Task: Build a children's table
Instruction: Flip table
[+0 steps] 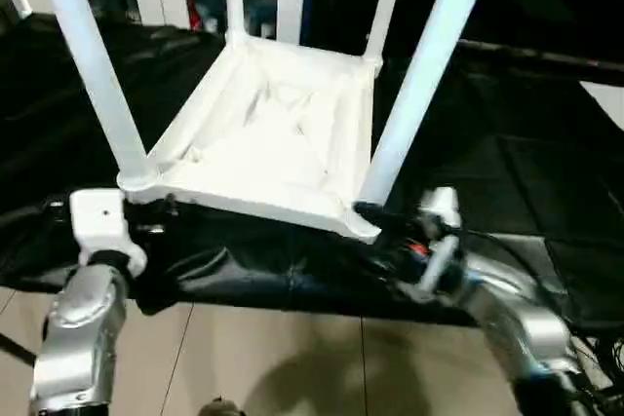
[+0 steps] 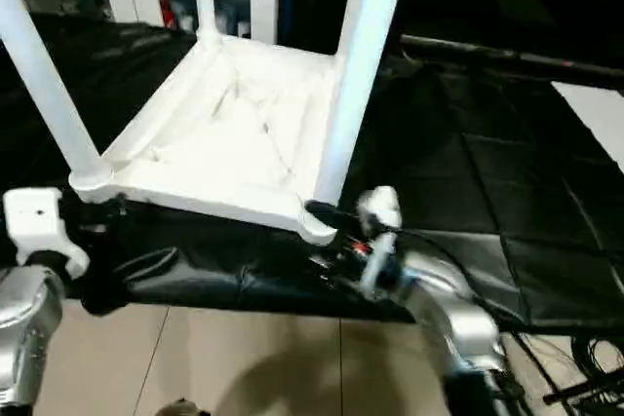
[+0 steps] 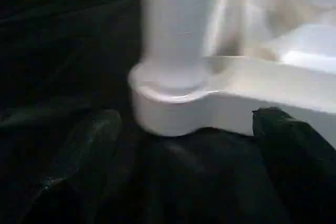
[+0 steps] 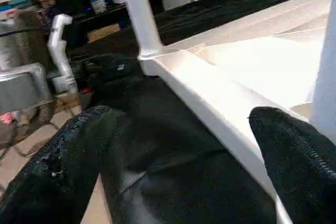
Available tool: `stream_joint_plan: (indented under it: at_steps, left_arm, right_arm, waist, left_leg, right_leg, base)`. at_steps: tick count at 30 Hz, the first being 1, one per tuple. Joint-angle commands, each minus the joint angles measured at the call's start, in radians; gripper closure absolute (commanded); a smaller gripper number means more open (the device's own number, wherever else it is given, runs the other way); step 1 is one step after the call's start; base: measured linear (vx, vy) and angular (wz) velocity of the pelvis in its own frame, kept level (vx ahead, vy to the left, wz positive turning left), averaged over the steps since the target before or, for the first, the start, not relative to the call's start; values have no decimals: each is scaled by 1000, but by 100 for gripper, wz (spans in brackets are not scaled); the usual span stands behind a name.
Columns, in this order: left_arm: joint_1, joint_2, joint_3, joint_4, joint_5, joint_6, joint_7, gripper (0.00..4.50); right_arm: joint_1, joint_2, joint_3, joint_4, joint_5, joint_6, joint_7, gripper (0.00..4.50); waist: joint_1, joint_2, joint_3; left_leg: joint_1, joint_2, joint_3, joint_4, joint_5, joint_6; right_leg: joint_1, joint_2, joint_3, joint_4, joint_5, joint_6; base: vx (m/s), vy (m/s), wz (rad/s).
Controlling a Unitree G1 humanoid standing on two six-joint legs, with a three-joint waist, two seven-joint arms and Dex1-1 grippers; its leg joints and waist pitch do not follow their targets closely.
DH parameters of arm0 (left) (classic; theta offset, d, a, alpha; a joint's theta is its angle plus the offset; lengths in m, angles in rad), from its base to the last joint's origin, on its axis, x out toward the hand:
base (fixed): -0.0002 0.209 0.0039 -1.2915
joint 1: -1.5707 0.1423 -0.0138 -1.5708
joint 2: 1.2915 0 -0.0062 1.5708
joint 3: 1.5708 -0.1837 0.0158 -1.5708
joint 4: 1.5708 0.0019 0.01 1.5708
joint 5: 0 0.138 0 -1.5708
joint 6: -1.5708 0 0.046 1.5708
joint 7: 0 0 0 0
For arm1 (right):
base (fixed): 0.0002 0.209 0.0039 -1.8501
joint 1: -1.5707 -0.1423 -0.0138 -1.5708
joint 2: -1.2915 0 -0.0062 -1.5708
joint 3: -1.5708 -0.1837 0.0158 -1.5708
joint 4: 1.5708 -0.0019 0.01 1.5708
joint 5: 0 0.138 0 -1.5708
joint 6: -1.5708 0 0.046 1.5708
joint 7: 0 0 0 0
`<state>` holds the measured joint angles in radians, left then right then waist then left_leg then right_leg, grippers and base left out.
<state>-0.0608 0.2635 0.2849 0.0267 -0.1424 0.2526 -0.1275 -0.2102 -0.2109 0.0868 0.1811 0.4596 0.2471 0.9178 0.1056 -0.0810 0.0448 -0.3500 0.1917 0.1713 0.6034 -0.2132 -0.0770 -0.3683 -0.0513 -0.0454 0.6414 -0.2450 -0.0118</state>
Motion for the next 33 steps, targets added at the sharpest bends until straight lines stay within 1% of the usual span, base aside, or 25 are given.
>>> stream_joint_plan:
  at_steps: [1,2,3,4,6,7,8,11,13,15,16,17,18,19,21,22,23,25,26,27,28,29,30,32,33]
  left_arm:
    - [-40,5,9,14,-7,-5,3,8]
    - [-58,10,6,26,-10,-11,-3,8]
    - [-68,13,2,34,-10,-14,-5,8]
    - [-89,17,-5,54,-7,-17,-6,8]
    - [-103,19,-9,70,-5,-19,-7,8]
    - [-109,20,-11,77,-3,-21,-7,8]
    - [-137,24,-20,110,0,-32,-22,8]
    - [-175,17,-29,144,-17,-34,-56,8]
    - [-200,9,-39,171,-23,-42,-73,8]
    - [-215,2,-47,186,-31,-46,-91,8]
    - [-237,-17,-64,201,-62,-43,-136,8]
    - [-240,-21,-68,201,-70,-41,-147,8]
    - [-243,-26,-72,202,-79,-39,-159,8]
    - [-247,-34,-86,206,-90,-38,-185,8]
    - [-250,-38,-106,217,-87,-47,-215,8]
    - [-250,-40,-110,220,-87,-54,-222,8]
    - [-252,-37,-118,234,-76,-66,-229,8]
    - [-254,-34,-122,244,-66,-73,-229,8]
    - [-261,-30,-123,265,-49,-85,-218,8]
    - [-293,-19,-111,336,-5,-124,-160,8]
    - [-299,-17,-108,349,2,-131,-150,8]
    - [-324,-7,-97,392,13,-147,-125,8]
    - [-334,-3,-93,406,15,-152,-117,8]
    - [-368,2,-78,451,0,-168,-112,8]
    - [-368,2,-78,451,0,-168,-112,8]
  right_arm:
    - [-33,15,-37,44,-21,-40,-56,0]
    - [-42,24,-58,57,-22,-53,-79,0]
    - [-46,27,-70,65,-26,-64,-97,0]
    - [-49,28,-96,81,-29,-80,-122,0]
    - [-50,27,-113,93,-30,-93,-140,0]
    - [-51,26,-119,100,-33,-102,-149,0]
    - [-47,17,-147,114,-19,-112,-164,0]
    - [-27,4,-169,109,-10,-122,-170,0]
    - [-9,-4,-173,98,-13,-123,-167,0]
    - [4,-9,-174,89,-15,-123,-165,0]
    - [23,-13,-178,80,-25,-129,-170,0]
    - [26,-13,-179,79,-26,-130,-171,0]
    - [29,-14,-180,78,-28,-132,-173,0]
    - [33,-12,-181,76,-30,-135,-176,0]
    - [36,-10,-179,71,-32,-135,-177,0]
    - [36,-11,-176,71,-36,-135,-176,0]
    - [37,-13,-167,70,-44,-137,-171,0]
    - [37,-14,-163,69,-47,-137,-168,0]
    - [38,-13,-161,66,-45,-136,-167,0]
    - [37,-12,-148,56,-40,-126,-152,0]
    - [37,-12,-146,54,-39,-124,-149,0]
    - [33,-10,-133,52,-40,-119,-142,0]
    - [31,-9,-128,51,-40,-117,-139,0]
    - [19,0,-113,54,-46,-117,-134,0]
    - [19,0,-113,54,-46,-117,-134,0]
  waist:
    - [0,16,-44]
    - [2,20,-44]
    - [4,18,-46]
    - [7,18,-44]
    - [10,16,-44]
    - [10,18,-45]
    - [9,18,-47]
    - [10,19,-46]
    - [9,17,-46]
    - [12,18,-46]
    - [11,19,-45]
    - [12,22,-47]
    - [11,20,-46]
    - [10,25,-47]
    - [5,20,-46]
    - [4,21,-46]
    - [4,13,-46]
    - [5,17,-46]
    - [4,16,-45]
    - [3,11,-45]
    - [3,13,-45]
    - [2,8,-46]
    - [3,13,-45]
    - [1,12,-46]
    - [0,10,-48]
  left_leg:
    - [8,50,-20,-81,-119,17]
    - [10,47,-20,-83,-117,13]
    - [11,48,-20,-82,-115,10]
    - [12,48,-18,-83,-118,5]
    - [10,48,-18,-84,-120,1]
    - [10,47,-18,-84,-116,0]
    - [10,44,-17,-82,-104,2]
    - [8,44,-16,-82,-108,4]
    - [9,45,-16,-82,-118,5]
    - [11,45,-15,-82,-117,8]
    - [8,46,-16,-83,-121,7]
    - [12,48,-16,-83,-129,0]
    - [9,48,-17,-84,-128,-2]
    - [7,47,-17,-84,-128,-4]
    - [6,45,-16,-82,-121,4]
    - [6,45,-15,-81,-115,12]
    - [7,47,-14,-80,-108,19]
    - [6,47,-15,-80,-103,24]
    - [6,48,-16,-82,-102,27]
    - [8,46,-14,-81,-107,31]
    - [7,45,-15,-81,-109,34]
    - [7,47,-17,-82,-109,34]
    - [9,49,-19,-83,-110,32]
    - [7,49,-19,-83,-104,29]
    - [8,48,-18,-80,-88,30]
  right_leg:
    - [25,-88,50,-78,0,-182]
    - [23,-87,49,-76,6,-185]
    - [25,-87,49,-75,15,-185]
    - [23,-87,50,-75,21,-185]
    - [28,-89,50,-73,30,-180]
    - [28,-88,50,-72,37,-179]
    - [29,-88,50,-71,56,-174]
    - [31,-90,51,-73,50,-174]
    - [32,-89,51,-75,36,-173]
    - [31,-90,51,-77,31,-174]
    - [32,-91,51,-79,25,-173]
    - [29,-93,51,-78,23,-180]
    - [31,-93,50,-77,25,-184]
    - [33,-92,50,-76,33,-187]
    - [34,-91,50,-77,44,-191]
    - [34,-92,51,-76,45,-190]
    - [35,-92,51,-77,42,-190]
    - [34,-92,51,-77,41,-189]
    - [34,-92,50,-77,39,-188]
    - [33,-89,50,-79,30,-179]
    - [33,-89,50,-80,25,-173]
    - [35,-91,50,-80,18,-164]
    - [34,-94,49,-79,15,-165]
    - [34,-94,49,-78,21,-171]
    - [34,-94,50,-74,48,-181]
  base:
    - [0,0,0]
    - [0,0,0]
    - [0,0,0]
    - [0,0,0]
    - [0,0,0]
    - [0,0,0]
    - [0,0,0]
    - [0,0,0]
    - [0,0,0]
    - [0,0,0]
    - [0,0,0]
    - [0,0,0]
    - [0,0,0]
    - [0,0,0]
    - [0,0,0]
    - [0,0,0]
    - [0,0,0]
    - [0,0,0]
    - [0,0,0]
    - [0,0,0]
    - [0,0,0]
    - [0,0,0]
    - [0,0,0]
    - [0,0,0]
    - [0,0,0]
